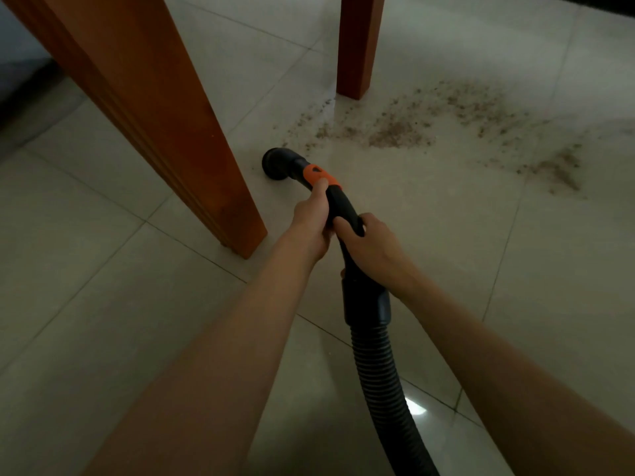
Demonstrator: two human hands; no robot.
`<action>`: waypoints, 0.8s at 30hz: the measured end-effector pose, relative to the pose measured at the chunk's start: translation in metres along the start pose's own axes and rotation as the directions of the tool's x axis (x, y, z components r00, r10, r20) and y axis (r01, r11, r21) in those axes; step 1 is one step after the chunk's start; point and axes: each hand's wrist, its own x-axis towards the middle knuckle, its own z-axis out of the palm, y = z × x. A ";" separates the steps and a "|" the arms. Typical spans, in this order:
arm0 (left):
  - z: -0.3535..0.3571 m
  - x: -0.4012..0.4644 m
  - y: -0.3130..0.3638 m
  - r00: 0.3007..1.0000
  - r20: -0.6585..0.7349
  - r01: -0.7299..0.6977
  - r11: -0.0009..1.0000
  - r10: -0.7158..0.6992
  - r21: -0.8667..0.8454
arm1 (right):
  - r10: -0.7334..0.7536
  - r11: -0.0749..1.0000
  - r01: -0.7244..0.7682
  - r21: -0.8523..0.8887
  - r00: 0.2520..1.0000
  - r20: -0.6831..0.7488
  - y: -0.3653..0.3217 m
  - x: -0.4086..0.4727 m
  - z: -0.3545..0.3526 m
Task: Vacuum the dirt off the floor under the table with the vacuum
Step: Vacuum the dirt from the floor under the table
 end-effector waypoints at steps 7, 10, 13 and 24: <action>-0.001 0.007 0.006 0.999 0.007 -0.032 0.999 0.032 -0.027 | 0.020 0.998 -0.019 0.063 1.000 -0.011 -0.004 0.005 0.002; 0.004 0.009 0.007 0.999 -0.017 -0.029 1.000 0.029 -0.010 | 0.036 0.996 -0.034 0.088 0.999 -0.018 -0.004 0.009 -0.007; 0.006 0.010 0.009 0.999 -0.036 -0.028 0.999 0.027 -0.030 | 0.052 0.990 -0.055 0.127 0.998 0.027 -0.006 0.012 -0.018; -0.007 0.029 0.018 0.985 -0.146 -0.105 0.989 0.089 -0.102 | 0.001 0.993 -0.012 0.120 0.995 0.097 -0.023 0.037 -0.003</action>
